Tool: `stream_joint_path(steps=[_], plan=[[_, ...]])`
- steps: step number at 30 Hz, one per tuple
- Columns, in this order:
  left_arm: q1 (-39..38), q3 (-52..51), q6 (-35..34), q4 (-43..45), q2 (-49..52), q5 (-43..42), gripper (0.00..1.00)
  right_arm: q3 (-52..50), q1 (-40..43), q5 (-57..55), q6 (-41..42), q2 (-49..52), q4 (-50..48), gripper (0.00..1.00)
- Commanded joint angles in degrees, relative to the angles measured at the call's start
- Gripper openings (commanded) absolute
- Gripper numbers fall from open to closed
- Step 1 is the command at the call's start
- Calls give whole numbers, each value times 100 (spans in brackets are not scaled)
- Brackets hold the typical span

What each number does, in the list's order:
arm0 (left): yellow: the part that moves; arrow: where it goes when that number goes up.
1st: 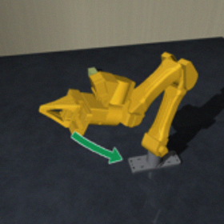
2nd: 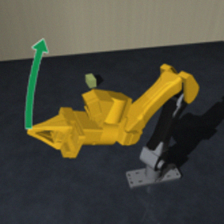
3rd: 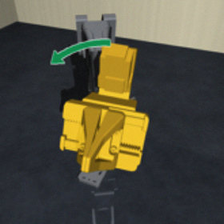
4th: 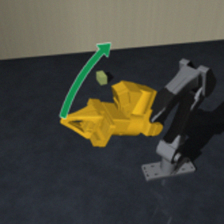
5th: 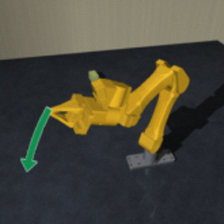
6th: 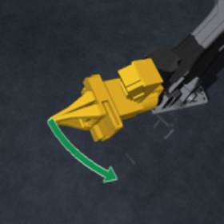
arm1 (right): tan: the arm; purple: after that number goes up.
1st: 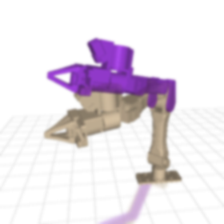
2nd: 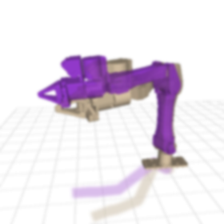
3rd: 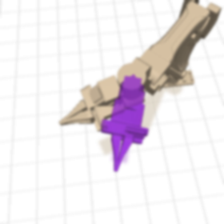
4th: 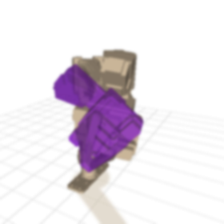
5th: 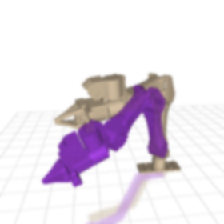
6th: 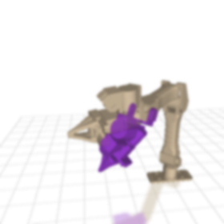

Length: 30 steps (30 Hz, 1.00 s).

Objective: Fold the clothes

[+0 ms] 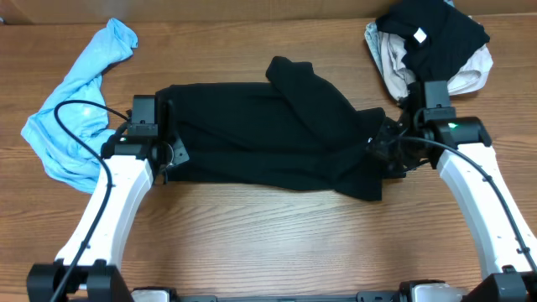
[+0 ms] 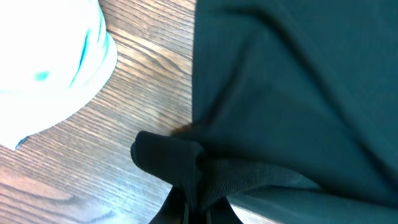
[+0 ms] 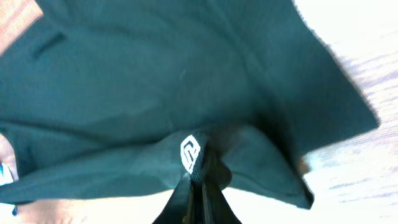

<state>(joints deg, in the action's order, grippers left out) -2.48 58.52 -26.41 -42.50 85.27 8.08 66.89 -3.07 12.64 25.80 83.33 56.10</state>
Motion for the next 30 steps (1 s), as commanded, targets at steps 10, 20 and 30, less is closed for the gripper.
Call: stream_joint_path(steps=[10, 20, 30], plan=[[33, -20, 223, 863, 1003, 503, 4, -7, 452, 15, -487, 173, -846, 4], [33, -20, 223, 1480, 1224, 592, 17, -7, 444, 46, -669, 857, -1220, 4], [33, 501, 227, 855, 1174, 651, 82, 308, 638, 31, -931, 903, -431, 70]])
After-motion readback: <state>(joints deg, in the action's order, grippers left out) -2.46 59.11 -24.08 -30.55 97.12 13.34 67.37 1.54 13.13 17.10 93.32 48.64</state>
